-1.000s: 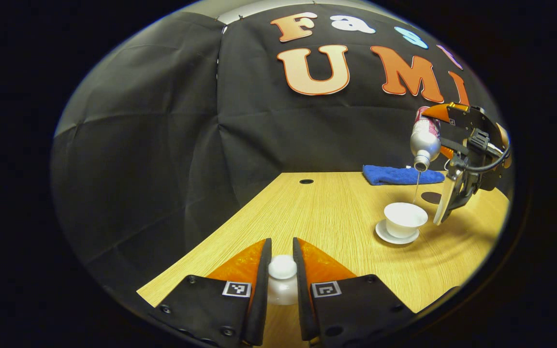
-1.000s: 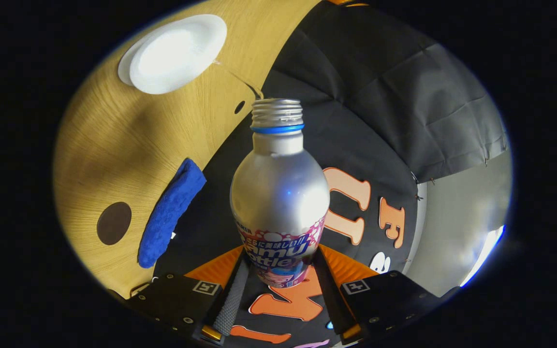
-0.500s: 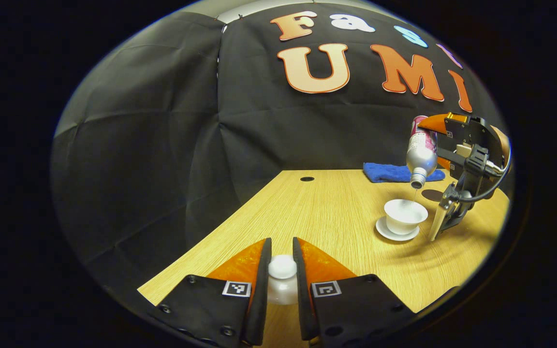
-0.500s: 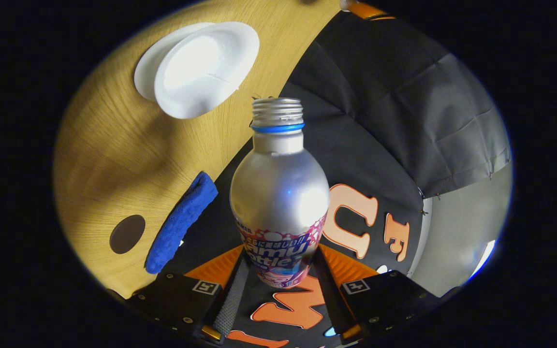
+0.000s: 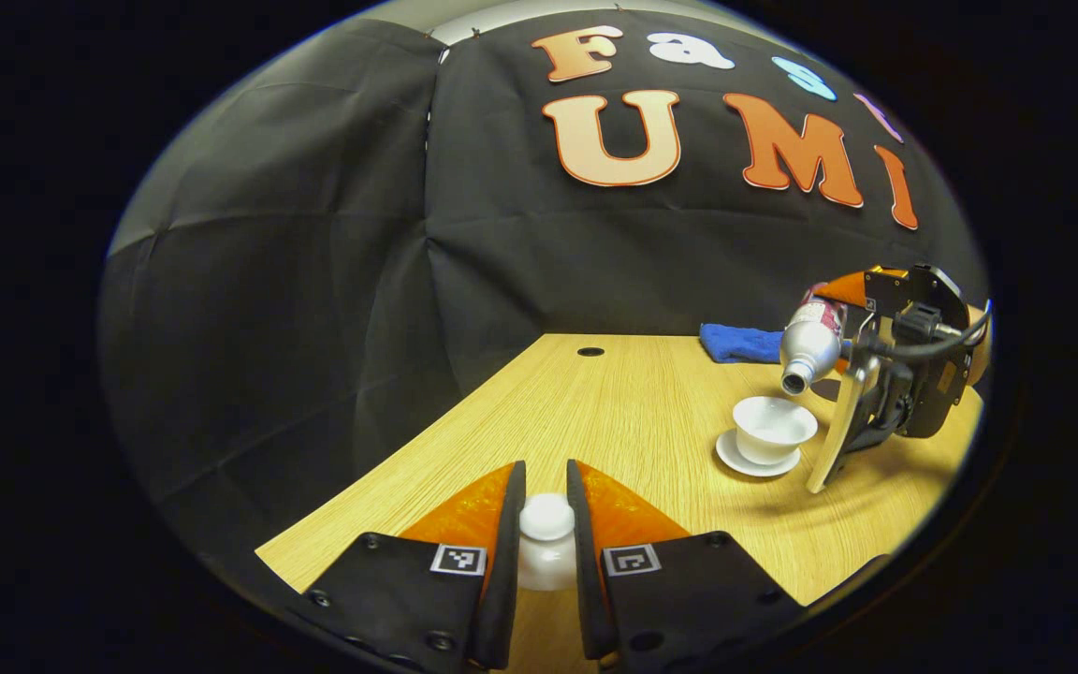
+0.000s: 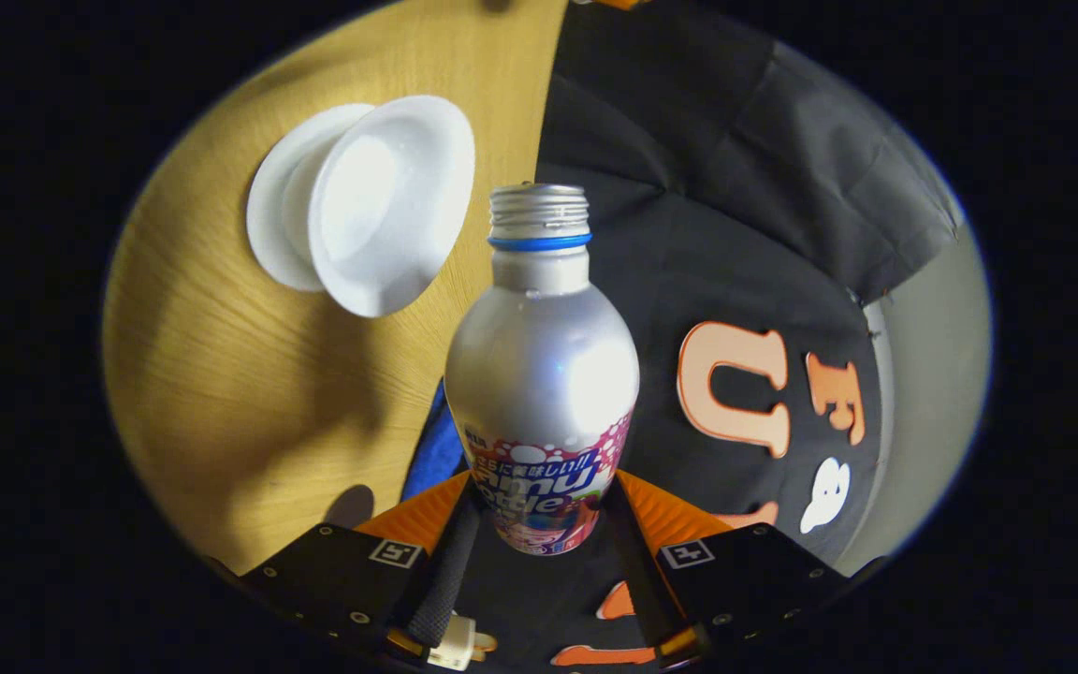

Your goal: Open the teacup lid with one hand, grasp the water bottle and pour water into the teacup with the other hand; after pouring, place the water bottle on the coaster and then close the teacup lid.

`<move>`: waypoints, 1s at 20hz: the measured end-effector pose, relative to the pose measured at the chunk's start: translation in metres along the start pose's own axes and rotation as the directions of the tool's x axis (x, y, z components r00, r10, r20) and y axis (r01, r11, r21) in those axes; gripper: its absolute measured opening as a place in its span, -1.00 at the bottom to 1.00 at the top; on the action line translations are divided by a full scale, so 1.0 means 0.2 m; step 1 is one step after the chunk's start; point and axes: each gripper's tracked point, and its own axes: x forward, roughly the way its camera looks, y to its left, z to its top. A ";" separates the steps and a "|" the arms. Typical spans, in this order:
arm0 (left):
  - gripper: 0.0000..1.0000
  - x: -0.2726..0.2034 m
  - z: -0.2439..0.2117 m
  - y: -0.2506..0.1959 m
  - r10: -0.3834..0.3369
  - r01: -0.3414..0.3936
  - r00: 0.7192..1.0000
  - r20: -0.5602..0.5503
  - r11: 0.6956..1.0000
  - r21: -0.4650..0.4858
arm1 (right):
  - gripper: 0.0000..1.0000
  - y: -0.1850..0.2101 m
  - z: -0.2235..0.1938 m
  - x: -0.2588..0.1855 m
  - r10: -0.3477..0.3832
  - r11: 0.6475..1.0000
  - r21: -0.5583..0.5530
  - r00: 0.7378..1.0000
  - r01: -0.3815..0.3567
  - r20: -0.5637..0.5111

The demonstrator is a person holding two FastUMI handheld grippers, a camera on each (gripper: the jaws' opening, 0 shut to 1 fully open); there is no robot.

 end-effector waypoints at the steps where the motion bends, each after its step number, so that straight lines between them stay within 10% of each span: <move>1: -0.46 0.00 0.01 -0.01 -0.001 0.001 1.000 0.004 1.000 -0.002 | 0.55 0.03 0.01 0.00 0.036 0.997 0.069 0.999 -0.036 -0.001; 7: -0.37 0.01 0.13 -0.12 -0.026 0.027 0.999 0.040 1.000 -0.016 | 0.55 0.03 0.00 -0.09 0.168 0.883 0.442 0.986 -0.159 0.019; 13: -0.29 0.02 0.22 -0.30 -0.099 0.100 0.992 0.077 0.995 -0.003 | 0.60 0.02 -0.13 -0.17 0.262 0.635 0.746 0.964 -0.203 0.040; 20: -0.37 0.07 0.32 -0.55 -0.182 0.180 0.978 0.106 0.983 0.027 | 0.56 0.09 -0.31 -0.33 0.298 0.428 0.888 0.954 -0.166 0.035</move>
